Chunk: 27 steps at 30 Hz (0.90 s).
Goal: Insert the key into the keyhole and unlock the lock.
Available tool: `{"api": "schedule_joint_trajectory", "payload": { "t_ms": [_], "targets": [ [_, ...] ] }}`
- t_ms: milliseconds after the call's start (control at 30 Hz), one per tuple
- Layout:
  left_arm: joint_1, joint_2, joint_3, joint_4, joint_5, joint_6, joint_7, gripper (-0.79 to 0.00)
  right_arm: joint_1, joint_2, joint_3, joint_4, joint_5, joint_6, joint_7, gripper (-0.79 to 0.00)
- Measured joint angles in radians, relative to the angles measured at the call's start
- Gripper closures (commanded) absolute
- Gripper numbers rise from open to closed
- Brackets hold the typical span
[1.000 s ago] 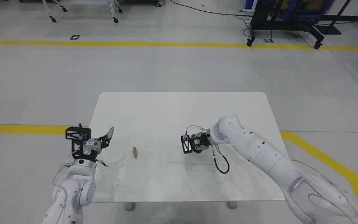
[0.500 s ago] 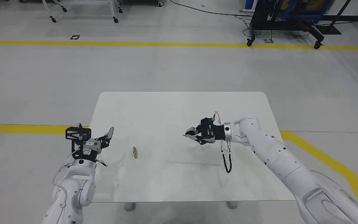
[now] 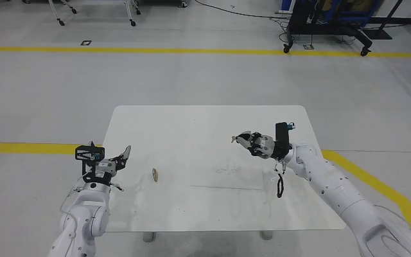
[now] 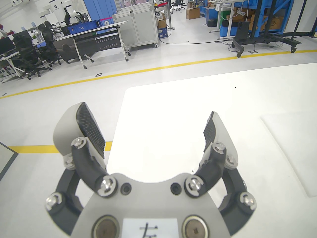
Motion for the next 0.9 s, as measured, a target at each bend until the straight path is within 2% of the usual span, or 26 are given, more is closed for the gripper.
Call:
{"api": "schedule_joint_trajectory", "payload": {
  "t_ms": [233, 400, 533, 733, 800, 867, 900],
  "targets": [
    [0.000, -0.001, 0.001, -0.005, -0.008, -0.009, 0.005, -0.785, 0.000, 0.000, 0.000, 0.000, 0.000, 0.000, 0.000, 0.000],
    [-0.041, -0.002, -0.016, -0.002, -0.237, -0.178, -0.012, -0.785, -0.010, -0.002, -0.001, -0.005, 0.018, 0.000, 0.005, 0.000],
    [-0.111, -0.006, 0.053, 0.012, -0.309, -0.285, -0.081, -0.785, -0.012, -0.024, -0.039, 0.022, 0.177, 0.000, 0.066, 0.000],
    [-0.261, -0.024, 0.231, 0.084, -0.450, -0.407, -0.223, -0.785, 0.066, -0.085, -0.193, 0.077, 0.464, 0.000, 0.204, 0.000],
    [-0.322, -0.034, 0.276, 0.138, -0.558, -0.376, -0.306, -0.785, 0.088, -0.099, -0.229, 0.100, 0.524, 0.000, 0.224, 0.000],
    [-0.374, -0.039, 0.296, 0.168, -0.616, -0.280, -0.393, -0.785, 0.101, -0.106, -0.251, 0.117, 0.558, 0.000, 0.229, 0.000],
    [-0.376, -0.039, 0.297, 0.169, -0.617, -0.254, -0.406, -0.785, 0.102, -0.106, -0.253, 0.120, 0.561, 0.000, 0.230, 0.000]
  ]
}}
